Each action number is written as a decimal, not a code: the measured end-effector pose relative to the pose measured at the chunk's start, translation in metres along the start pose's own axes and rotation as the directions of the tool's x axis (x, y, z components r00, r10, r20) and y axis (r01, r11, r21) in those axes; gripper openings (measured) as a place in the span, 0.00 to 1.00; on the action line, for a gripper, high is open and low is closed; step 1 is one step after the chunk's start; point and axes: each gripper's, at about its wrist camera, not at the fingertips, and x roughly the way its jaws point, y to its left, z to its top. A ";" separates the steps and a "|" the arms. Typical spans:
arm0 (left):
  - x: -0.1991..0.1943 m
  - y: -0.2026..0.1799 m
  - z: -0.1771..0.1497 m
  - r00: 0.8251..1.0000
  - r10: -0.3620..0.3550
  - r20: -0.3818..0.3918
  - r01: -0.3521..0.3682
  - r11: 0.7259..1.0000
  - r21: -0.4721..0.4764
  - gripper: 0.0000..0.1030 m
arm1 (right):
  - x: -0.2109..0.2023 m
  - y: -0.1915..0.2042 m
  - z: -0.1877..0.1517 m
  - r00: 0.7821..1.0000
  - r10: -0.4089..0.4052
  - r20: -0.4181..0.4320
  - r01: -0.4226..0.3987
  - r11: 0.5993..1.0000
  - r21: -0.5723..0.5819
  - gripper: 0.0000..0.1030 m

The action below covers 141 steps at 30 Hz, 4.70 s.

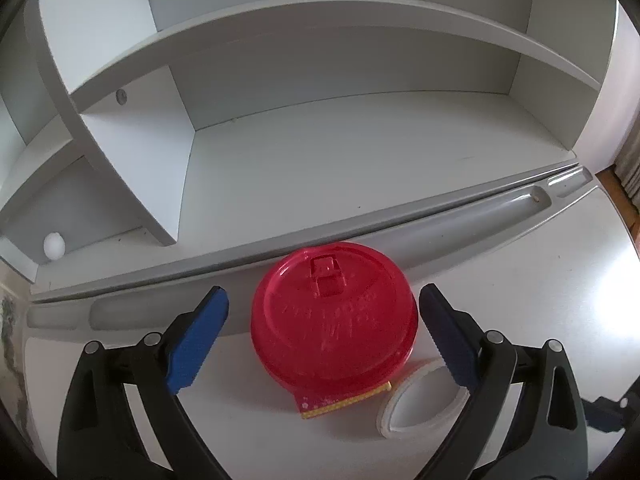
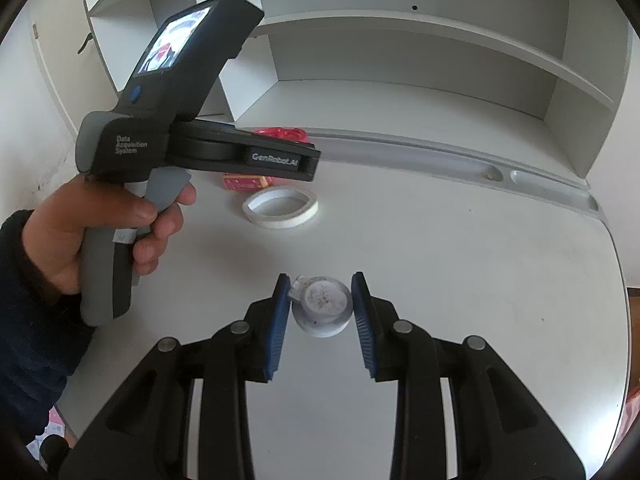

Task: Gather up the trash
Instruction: 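Return to the desk and grasp the small white round lid with the right tool, then grasp the red lid with the left tool while the right tool holds the white lid, then carry both lids to the bin and open the right tool over it, then open the left tool over the bin, then swing both tools back to the desk, then grasp the white tape ring with the right tool while the left tool grasps the pink snack box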

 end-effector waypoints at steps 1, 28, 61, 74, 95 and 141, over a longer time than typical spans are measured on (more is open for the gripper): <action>0.000 0.001 0.000 1.000 -0.009 0.005 0.009 1.000 -0.006 0.74 | -0.001 -0.002 -0.001 1.000 -0.002 0.002 0.002 1.000 0.004 0.30; -0.199 -0.336 -0.131 0.844 -0.534 0.043 0.449 0.748 0.488 0.74 | -0.224 -0.225 -0.259 0.892 -0.449 -0.049 0.388 0.705 0.594 0.31; -0.146 -0.559 -0.271 0.758 -0.548 -0.354 0.615 0.420 0.667 0.74 | -0.265 -0.329 -0.505 0.873 -0.405 -0.273 0.407 0.292 0.866 0.55; -0.151 -0.595 -0.296 0.697 -0.559 -0.450 0.681 0.317 0.660 0.76 | -0.296 -0.336 -0.517 0.823 -0.500 -0.271 0.409 0.188 0.893 0.67; -0.196 -0.417 -0.176 0.791 -0.597 -0.133 0.545 0.590 0.595 0.89 | -0.294 -0.286 -0.389 0.818 -0.559 -0.136 0.431 0.437 0.790 0.68; -0.098 0.080 -0.109 0.999 -0.009 0.045 0.014 0.992 -0.126 0.89 | 0.060 0.034 0.045 0.995 -0.094 -0.012 0.094 0.995 -0.016 0.56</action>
